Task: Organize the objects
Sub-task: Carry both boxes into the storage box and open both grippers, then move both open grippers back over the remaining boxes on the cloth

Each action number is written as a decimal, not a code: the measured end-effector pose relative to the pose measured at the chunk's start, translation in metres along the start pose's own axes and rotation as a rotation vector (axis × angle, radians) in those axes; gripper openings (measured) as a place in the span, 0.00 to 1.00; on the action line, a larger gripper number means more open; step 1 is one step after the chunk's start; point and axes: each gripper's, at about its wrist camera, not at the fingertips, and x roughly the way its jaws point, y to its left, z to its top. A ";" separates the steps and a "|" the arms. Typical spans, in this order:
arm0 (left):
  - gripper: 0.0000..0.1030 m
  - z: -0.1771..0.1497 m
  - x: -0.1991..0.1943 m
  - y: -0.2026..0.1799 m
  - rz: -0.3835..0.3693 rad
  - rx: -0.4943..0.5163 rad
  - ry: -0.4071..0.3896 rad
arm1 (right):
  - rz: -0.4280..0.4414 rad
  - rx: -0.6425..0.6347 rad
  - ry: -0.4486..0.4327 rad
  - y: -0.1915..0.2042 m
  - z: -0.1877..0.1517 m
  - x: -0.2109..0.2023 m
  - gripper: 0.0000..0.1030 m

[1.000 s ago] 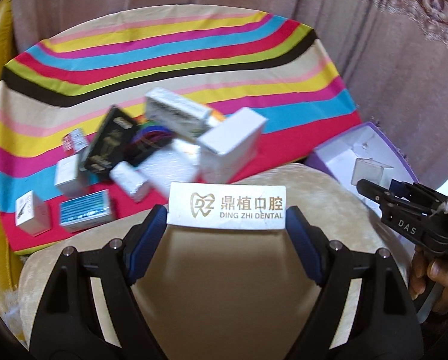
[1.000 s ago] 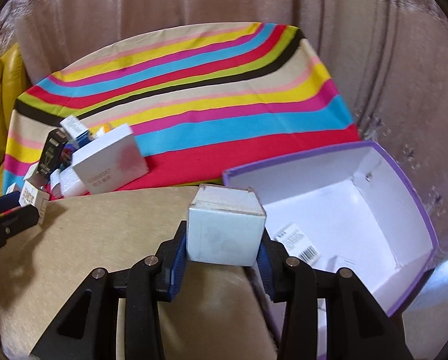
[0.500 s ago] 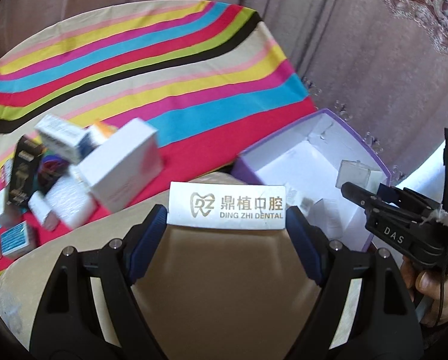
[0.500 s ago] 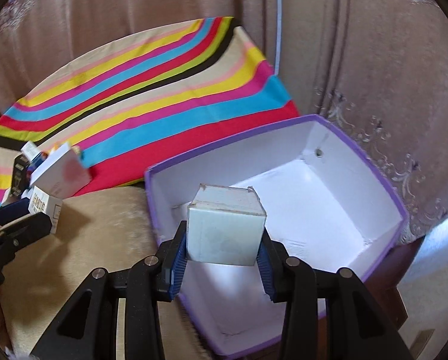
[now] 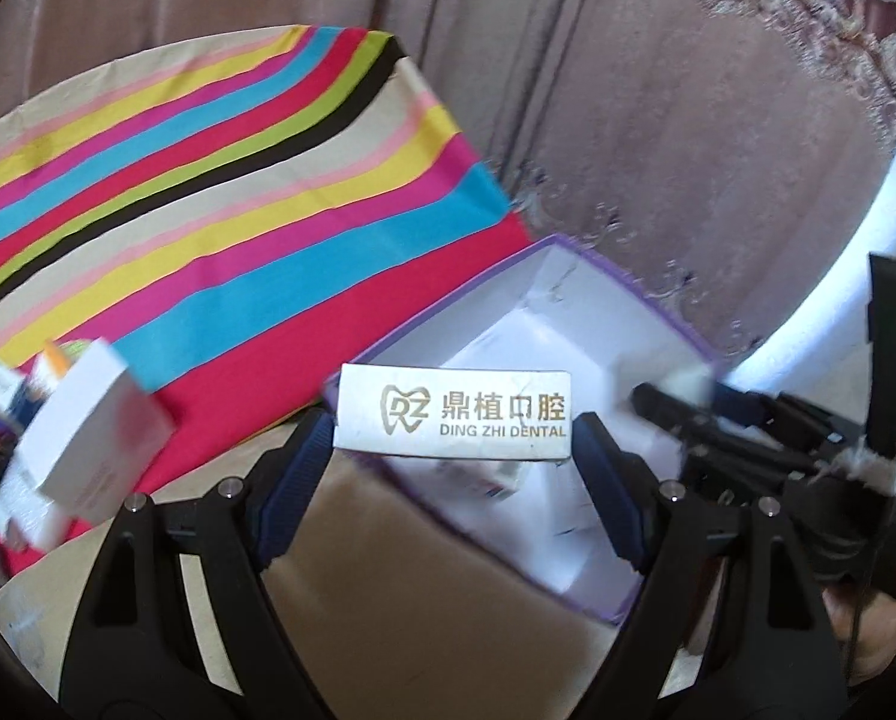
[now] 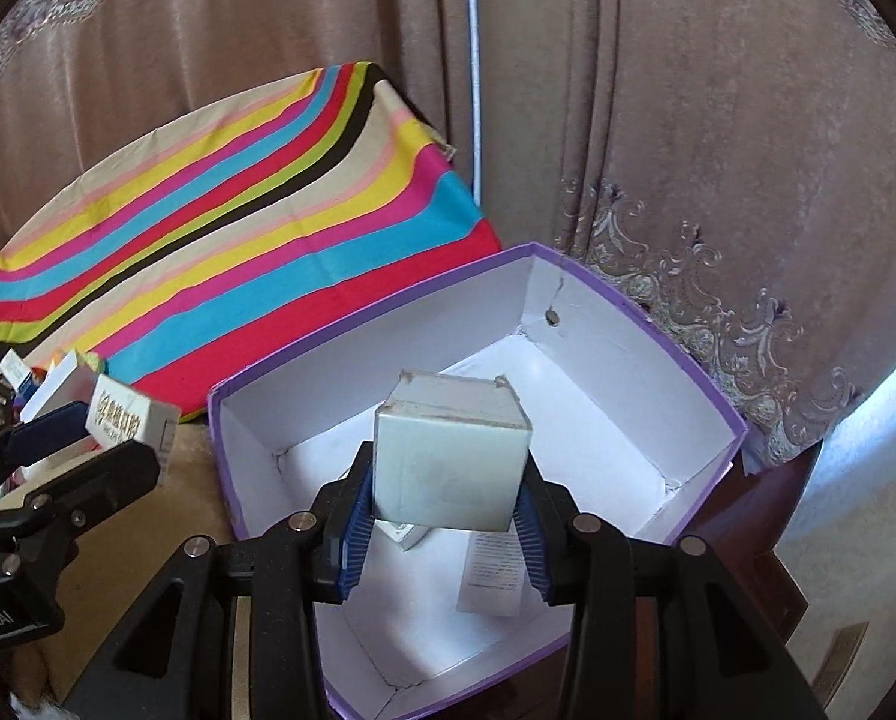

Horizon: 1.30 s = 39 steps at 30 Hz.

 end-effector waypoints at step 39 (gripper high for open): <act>0.92 -0.094 -0.145 0.167 0.303 -0.446 -0.171 | 0.243 -0.275 0.011 0.130 -0.025 -0.016 0.71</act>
